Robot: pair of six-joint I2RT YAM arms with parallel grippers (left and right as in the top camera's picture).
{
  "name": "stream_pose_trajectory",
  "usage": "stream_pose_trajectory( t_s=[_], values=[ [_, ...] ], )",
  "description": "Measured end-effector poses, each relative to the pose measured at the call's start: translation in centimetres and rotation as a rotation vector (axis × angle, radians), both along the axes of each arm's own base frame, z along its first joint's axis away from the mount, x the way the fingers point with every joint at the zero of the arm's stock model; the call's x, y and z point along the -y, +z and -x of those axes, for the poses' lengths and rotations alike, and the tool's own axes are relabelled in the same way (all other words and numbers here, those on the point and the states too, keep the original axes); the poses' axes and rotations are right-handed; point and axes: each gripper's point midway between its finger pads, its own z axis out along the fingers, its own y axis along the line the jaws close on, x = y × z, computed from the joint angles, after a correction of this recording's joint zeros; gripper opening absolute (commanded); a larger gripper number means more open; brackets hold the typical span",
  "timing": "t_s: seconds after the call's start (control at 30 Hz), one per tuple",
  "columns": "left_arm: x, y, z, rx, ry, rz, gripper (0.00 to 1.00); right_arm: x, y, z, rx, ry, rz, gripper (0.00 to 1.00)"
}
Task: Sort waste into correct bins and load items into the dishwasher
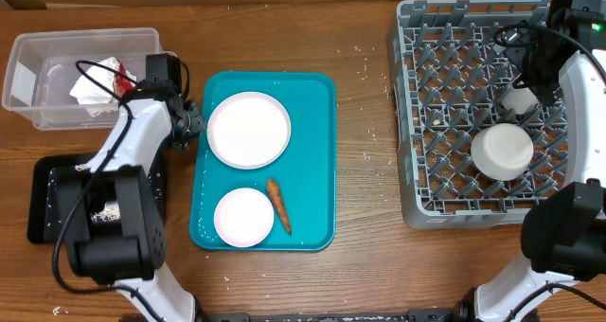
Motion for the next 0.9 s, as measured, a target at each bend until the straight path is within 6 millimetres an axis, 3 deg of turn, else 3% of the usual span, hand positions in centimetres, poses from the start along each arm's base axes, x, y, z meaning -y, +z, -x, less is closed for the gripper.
stream_pose_trajectory(
  t_s=[0.23, 0.37, 0.53, 0.63, 0.73, 0.8, 0.9],
  values=[
    [-0.4, 5.9, 0.9, 0.102, 0.033, 0.003, 0.08, 0.0, 0.0, 0.0, -0.001, 0.000, 0.000, 1.00],
    [-3.5, 8.1, 2.5, 0.127, 0.149, -0.004, 0.08, 0.0, 0.0, 0.0, -0.001, 0.000, 0.000, 1.00],
    [-9.0, 7.7, 5.9, 0.071, 0.378, 0.007, 0.09, 0.0, 0.0, 0.0, -0.001, 0.000, -0.001, 1.00],
    [-12.0, 7.3, 7.6, 0.054, 0.515, 0.014, 0.17, 0.0, 0.0, 0.0, 0.000, 0.000, 0.000, 1.00],
    [-13.3, 6.2, 8.6, 0.024, 0.592, 0.027, 0.22, 0.0, 0.0, 0.0, -0.001, 0.000, 0.000, 1.00],
    [-13.7, 5.3, 9.2, 0.001, 0.629, 0.035, 0.36, 0.0, 0.0, 0.0, -0.001, 0.000, 0.000, 1.00],
    [-13.7, 4.7, 9.4, -0.016, 0.649, 0.041, 0.41, 0.0, 0.0, 0.0, 0.000, 0.000, 0.000, 1.00]
  ],
)
